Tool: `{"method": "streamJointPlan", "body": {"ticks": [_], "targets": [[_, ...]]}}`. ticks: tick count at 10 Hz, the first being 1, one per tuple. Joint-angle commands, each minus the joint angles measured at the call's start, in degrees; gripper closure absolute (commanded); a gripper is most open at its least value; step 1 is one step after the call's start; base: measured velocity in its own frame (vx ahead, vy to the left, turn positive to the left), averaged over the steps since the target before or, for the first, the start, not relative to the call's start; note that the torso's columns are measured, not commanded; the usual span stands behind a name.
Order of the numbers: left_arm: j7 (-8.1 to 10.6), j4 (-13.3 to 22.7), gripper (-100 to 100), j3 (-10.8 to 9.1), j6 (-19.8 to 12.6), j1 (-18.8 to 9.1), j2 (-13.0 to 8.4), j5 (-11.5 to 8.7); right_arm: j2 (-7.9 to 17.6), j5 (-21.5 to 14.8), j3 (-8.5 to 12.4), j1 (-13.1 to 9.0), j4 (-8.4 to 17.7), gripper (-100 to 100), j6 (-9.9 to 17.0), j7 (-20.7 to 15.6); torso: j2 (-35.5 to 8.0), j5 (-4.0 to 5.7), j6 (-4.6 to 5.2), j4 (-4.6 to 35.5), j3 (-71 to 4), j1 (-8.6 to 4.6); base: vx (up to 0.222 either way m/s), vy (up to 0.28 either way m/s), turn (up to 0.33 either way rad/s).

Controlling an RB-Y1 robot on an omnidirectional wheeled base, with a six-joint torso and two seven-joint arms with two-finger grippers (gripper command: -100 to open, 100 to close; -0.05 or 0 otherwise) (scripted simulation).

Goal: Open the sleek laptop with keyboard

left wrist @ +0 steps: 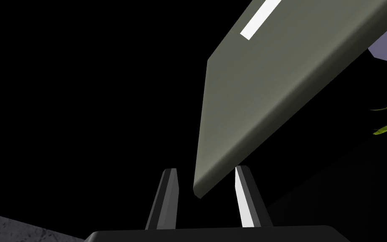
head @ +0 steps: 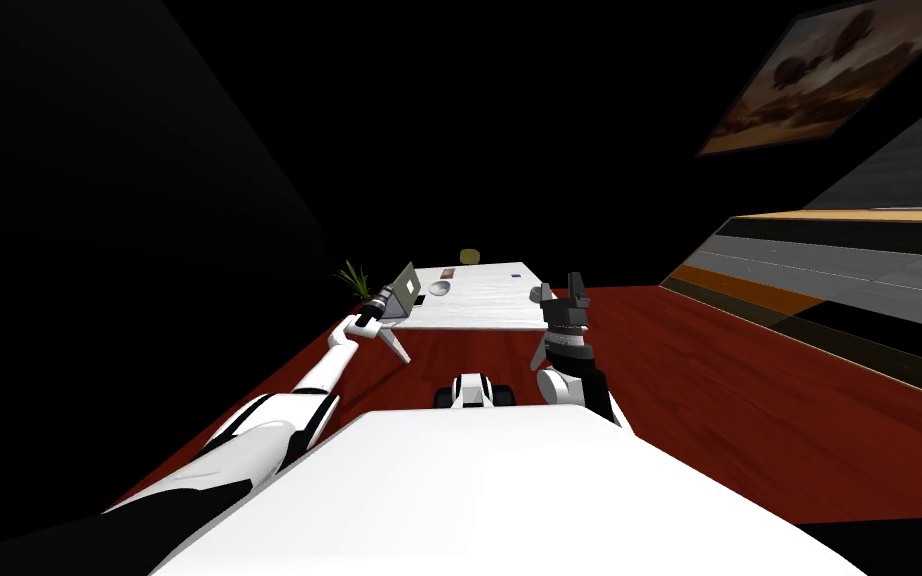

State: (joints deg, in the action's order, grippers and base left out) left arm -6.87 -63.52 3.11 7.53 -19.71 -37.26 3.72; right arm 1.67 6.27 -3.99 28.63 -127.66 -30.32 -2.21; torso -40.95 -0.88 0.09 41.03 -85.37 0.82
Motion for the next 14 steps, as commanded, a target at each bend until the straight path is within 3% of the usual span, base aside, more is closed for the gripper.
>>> {"method": "streamJointPlan", "body": {"ticks": [1, 7, 8, 10, 12, 13, 14], "targets": [[0.19, -4.17, 100, 0.62, -2.59, 3.70, 1.84, 1.29, 0.00, 0.00, 0.00, -0.01, 0.00, 0, 0.00, 0.00, 0.14, -0.01, 0.00, -0.05, -0.10, 0.14, 0.026, 0.034, -0.006], [0.19, -4.53, 100, 0.62, -2.59, 4.29, 1.84, 1.29, -0.01, 0.00, -0.01, -0.01, 0.00, 0, 0.00, 0.00, -0.13, 0.13, -0.03, 0.13, 0.07, -0.09, -0.001, 0.001, -0.004], [0.41, -8.41, 100, -0.14, -5.21, 5.91, 4.18, 3.87, -0.01, 0.00, -0.01, -0.02, 0.00, 0, 0.00, 0.00, -0.04, 0.12, 0.00, 0.09, 0.02, -0.04, 0.061, 0.050, 0.056], [0.41, -12.87, 100, -0.14, -6.02, 8.12, 4.18, 3.87, 0.00, 0.00, 0.00, 0.00, 0.00, 0, 0.00, 0.00, 0.09, 0.14, 0.00, 0.11, -0.08, 0.07, 0.059, 0.066, 0.025], [0.41, -12.87, 100, -0.14, -6.02, 9.00, 4.18, 3.87, 0.00, 0.00, 0.00, -0.01, 0.00, 0, 0.00, 0.00, -0.07, 0.14, 0.11, 0.02, 0.04, -0.28, 0.007, 0.007, -0.011], [0.63, -17.01, 100, -0.90, -8.47, 10.61, 6.14, 6.45, -0.01, 0.00, -0.01, -0.02, 0.00, 0, 0.00, 0.00, -0.15, 0.14, -0.01, 0.01, 0.09, -0.29, 0.052, 0.040, 0.071], [0.63, -18.52, 100, -0.90, -9.23, 11.38, 6.52, 6.45, 0.00, 0.00, 0.00, 0.00, 0.00, 0, 0.00, 0.00, -0.10, 0.12, -0.05, 0.05, 0.08, -0.12, 0.068, 0.062, 0.048]]}}
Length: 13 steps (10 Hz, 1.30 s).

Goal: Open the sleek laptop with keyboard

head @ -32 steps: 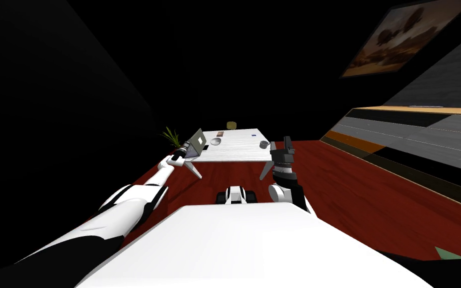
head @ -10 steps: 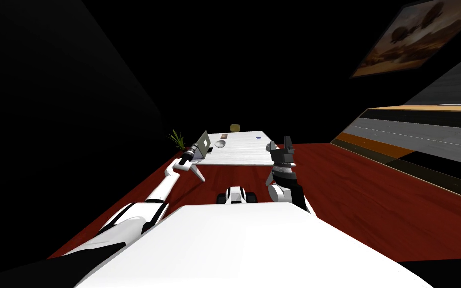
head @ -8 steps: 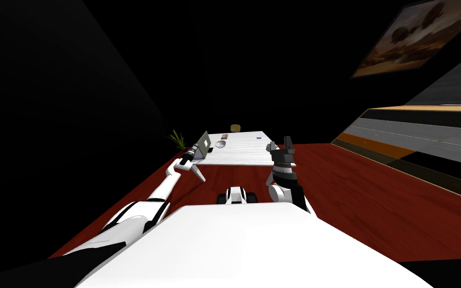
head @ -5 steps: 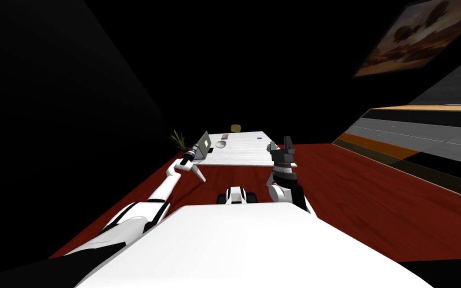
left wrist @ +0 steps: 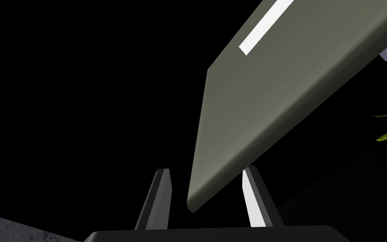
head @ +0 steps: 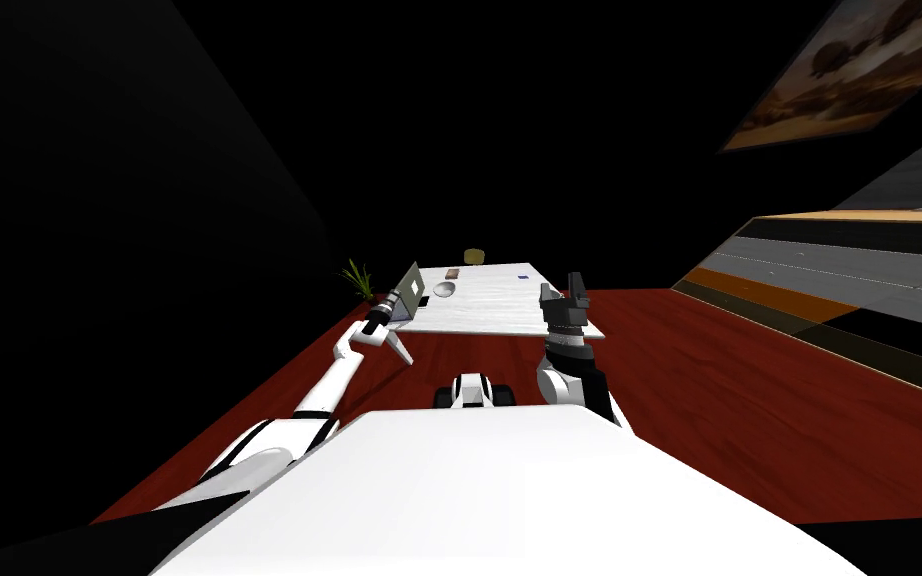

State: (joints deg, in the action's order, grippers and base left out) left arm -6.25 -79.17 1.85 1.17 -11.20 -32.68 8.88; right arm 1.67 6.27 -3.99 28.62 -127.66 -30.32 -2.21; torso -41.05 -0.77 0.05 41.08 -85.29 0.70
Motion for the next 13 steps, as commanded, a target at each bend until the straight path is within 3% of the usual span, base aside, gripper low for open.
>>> {"method": "streamJointPlan", "body": {"ticks": [1, 2, 3, 6, 7, 10, 11, 13], "targets": [[0.01, -5.54, 100, 0.36, -3.09, 4.41, 1.93, 1.29, 0.00, 0.00, 0.00, 0.00, 0.00, 0, 0.00, 0.00, -0.04, 0.01, 0.03, 0.07, 0.00, 0.06, 0.044, 0.035, -0.009], [0.01, -5.54, 100, 0.36, -3.09, 5.19, 1.93, 1.29, 0.00, 0.00, 0.00, -0.01, 0.00, 0, 0.00, 0.00, -0.15, 0.04, 0.02, 0.12, 0.07, -0.04, 0.017, 0.010, -0.014], [0.23, -9.11, 100, -0.40, -5.37, 6.52, 4.27, 3.86, 0.00, 0.00, -0.01, -0.01, 0.00, 0, 0.00, 0.00, -0.16, 0.04, -0.01, 0.07, 0.10, -0.07, 0.051, 0.051, 0.040], [0.23, -13.88, 100, -0.40, -6.53, 9.90, 4.27, 3.86, 0.00, 0.00, 0.00, 0.00, 0.00, 0, 0.00, 0.00, -0.38, 0.12, -0.07, 0.27, 0.22, -0.07, 0.043, 0.037, 0.020], [0.45, -17.08, 100, -1.16, -8.85, 11.21, 6.61, 6.44, 0.00, 0.00, 0.00, -0.01, 0.00, 0, 0.00, 0.00, -0.53, 0.17, -0.03, 0.32, 0.32, -0.24, 0.069, 0.048, 0.047], [0.45, -22.22, 100, -1.16, -9.96, 14.61, 6.61, 6.44, 0.00, 0.00, 0.00, -0.01, 0.00, 0, 0.00, 0.00, -0.67, 0.25, -0.13, 0.49, 0.40, -0.17, 0.041, 0.035, 0.013], [0.67, -25.15, 100, -1.91, -12.41, 16.11, 8.95, 9.02, 0.00, 0.00, 0.00, -0.01, 0.00, 0, 0.00, 0.00, -0.87, 0.30, -0.08, 0.55, 0.53, -0.35, 0.054, 0.055, 0.059], [0.67, -28.57, 100, -1.91, -13.39, 18.25, 8.95, 9.02, 0.00, 0.00, 0.00, -0.01, 0.00, 0, 0.00, 0.00, -0.78, 0.38, -0.25, 0.70, 0.47, -0.16, 0.054, 0.047, 0.007]]}}
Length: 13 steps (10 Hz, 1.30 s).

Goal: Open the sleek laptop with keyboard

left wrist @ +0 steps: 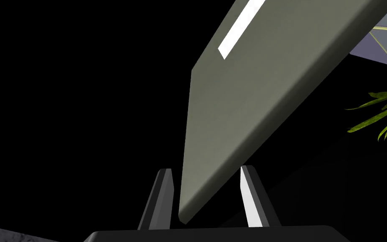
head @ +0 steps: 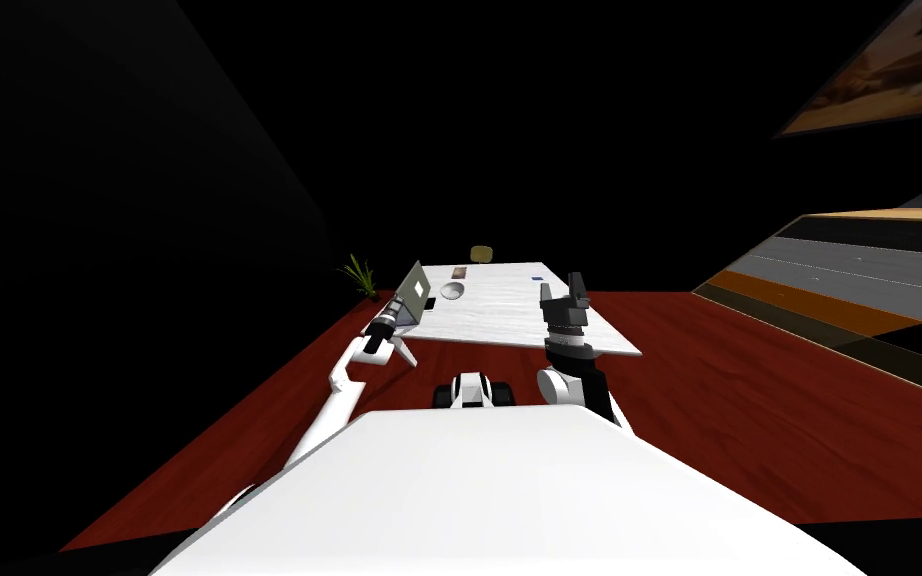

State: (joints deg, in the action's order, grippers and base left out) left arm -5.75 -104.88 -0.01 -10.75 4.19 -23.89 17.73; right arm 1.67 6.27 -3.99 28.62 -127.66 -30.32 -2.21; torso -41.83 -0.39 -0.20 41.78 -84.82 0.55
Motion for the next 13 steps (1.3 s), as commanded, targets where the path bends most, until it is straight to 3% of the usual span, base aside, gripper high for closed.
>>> {"method": "streamJointPlan", "body": {"ticks": [1, 2, 4, 6, 7, 11, 13], "targets": [[0.17, -4.85, 100, -0.05, -1.47, 3.93, 0.17, 0.18, 0.00, 0.00, 0.00, 0.00, 0.00, 0, 0.00, 0.00, -0.18, 0.04, 0.03, 0.07, 0.10, -0.14, 0.013, 0.011, 0.011], [0.39, -6.89, 100, -0.81, -4.15, 5.49, 2.51, 2.76, 0.00, 0.00, 0.00, 0.00, 0.00, 0, 0.00, 0.00, -0.42, 0.13, 0.12, 0.18, 0.25, -0.39, 0.056, 0.046, 0.048], [0.39, -10.38, 100, -0.81, -4.91, 8.52, 2.51, 2.76, 0.00, 0.00, 0.00, 0.00, 0.00, 0, 0.00, 0.00, -0.31, 0.12, -0.01, 0.21, 0.19, -0.16, 0.059, 0.047, 0.021], [0.39, -13.19, 100, -0.81, -4.91, 8.64, 2.51, 2.76, 0.00, 0.00, 0.00, -0.01, 0.00, 0, 0.00, 0.00, -0.59, 0.30, 0.15, 0.44, 0.33, -0.50, -0.007, 0.007, 0.013], [0.41, -12.70, 100, -0.86, -4.94, 8.94, 2.39, 2.69, -0.01, 0.00, 0.00, -0.01, 0.00, 0, 0.00, 0.00, -0.68, 0.46, 0.22, 0.61, 0.39, -0.71, 0.000, 0.000, 0.000], [5.04, -11.45, 100, -1.15, -5.32, 6.90, 5.66, -2.47, 0.01, 0.00, 0.01, 0.00, 0.00, 0, 0.00, 0.00, -0.51, 0.34, 0.17, 0.63, 0.28, -0.26, 0.010, 0.124, 0.013], [7.37, -10.77, 100, -1.31, -5.46, 5.84, 7.30, -5.05, 0.01, 0.00, 0.01, -0.01, 0.00, 0, 0.00, 0.00, -0.60, 0.45, 0.19, 0.64, 0.34, -0.66, 0.023, 0.126, 0.016]]}}
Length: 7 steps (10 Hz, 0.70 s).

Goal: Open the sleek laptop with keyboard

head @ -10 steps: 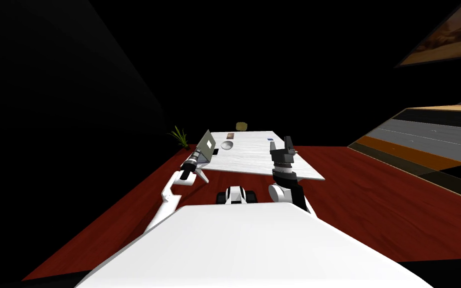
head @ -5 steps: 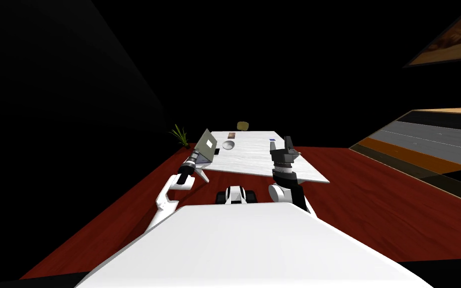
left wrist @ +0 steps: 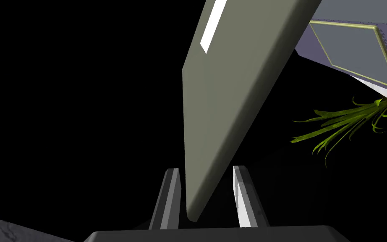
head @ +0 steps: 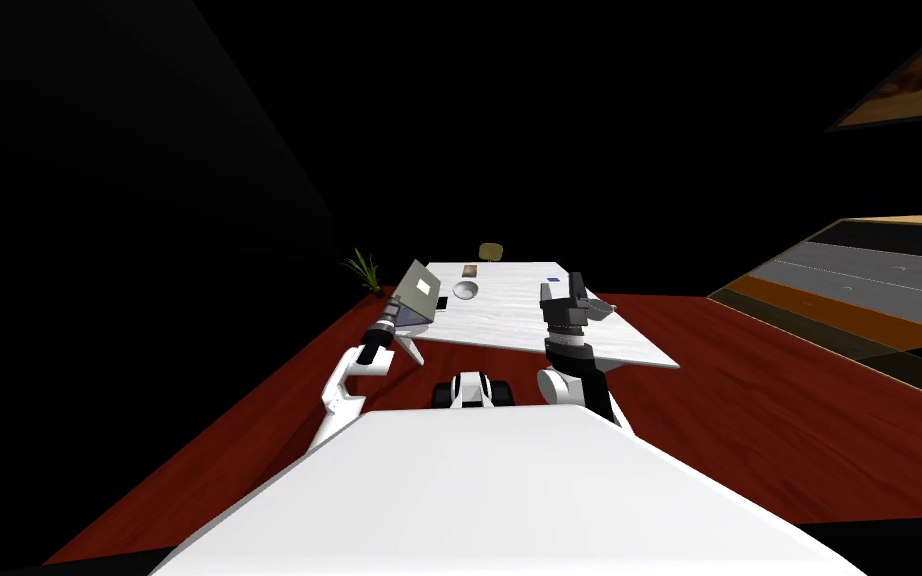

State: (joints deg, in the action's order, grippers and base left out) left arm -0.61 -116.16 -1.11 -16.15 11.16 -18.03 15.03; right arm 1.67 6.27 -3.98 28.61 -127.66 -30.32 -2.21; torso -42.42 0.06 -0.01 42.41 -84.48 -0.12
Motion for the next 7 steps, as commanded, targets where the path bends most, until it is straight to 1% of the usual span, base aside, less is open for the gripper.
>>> {"method": "streamJointPlan", "body": {"ticks": [1, 2, 3, 5, 7], "targets": [[3.00, 0.74, 100, -0.26, -0.10, -1.48, 1.98, -3.21, 0.00, 0.00, 0.00, 0.00, 0.00, 0, 0.00, 0.00, 0.03, 0.01, 0.01, 0.00, -0.02, 0.01, 0.017, 0.132, 0.014], [2.24, 0.79, 100, -0.21, 0.00, -0.97, 1.61, -2.47, 0.00, 0.00, 0.00, 0.00, 0.00, 0, 0.00, 0.00, 0.00, 0.00, 0.02, 0.00, -0.01, 0.02, 0.009, 0.059, -0.001], [3.84, 3.33, 100, -0.33, 1.72, -1.59, 3.34, -4.17, -0.01, 0.00, -0.01, 0.00, 0.00, 0, 0.00, 0.00, -0.04, 0.04, 0.03, -0.03, 0.02, -0.19, 0.006, 0.078, 0.037], [5.23, 5.76, 100, -0.42, 3.43, -2.17, 5.01, -5.77, -0.01, 0.00, -0.01, -0.01, 0.00, 0, 0.00, 0.00, 0.08, -0.14, 0.04, -0.18, -0.04, 0.21, -0.019, 0.111, 0.012], [6.62, 8.19, 100, -0.50, 5.15, -2.75, 6.68, -7.37, 0.00, 0.00, 0.00, -0.01, 0.00, 0, 0.00, 0.00, 0.09, -0.09, -0.04, -0.13, -0.07, 0.17, -0.009, 0.098, 0.019]]}}
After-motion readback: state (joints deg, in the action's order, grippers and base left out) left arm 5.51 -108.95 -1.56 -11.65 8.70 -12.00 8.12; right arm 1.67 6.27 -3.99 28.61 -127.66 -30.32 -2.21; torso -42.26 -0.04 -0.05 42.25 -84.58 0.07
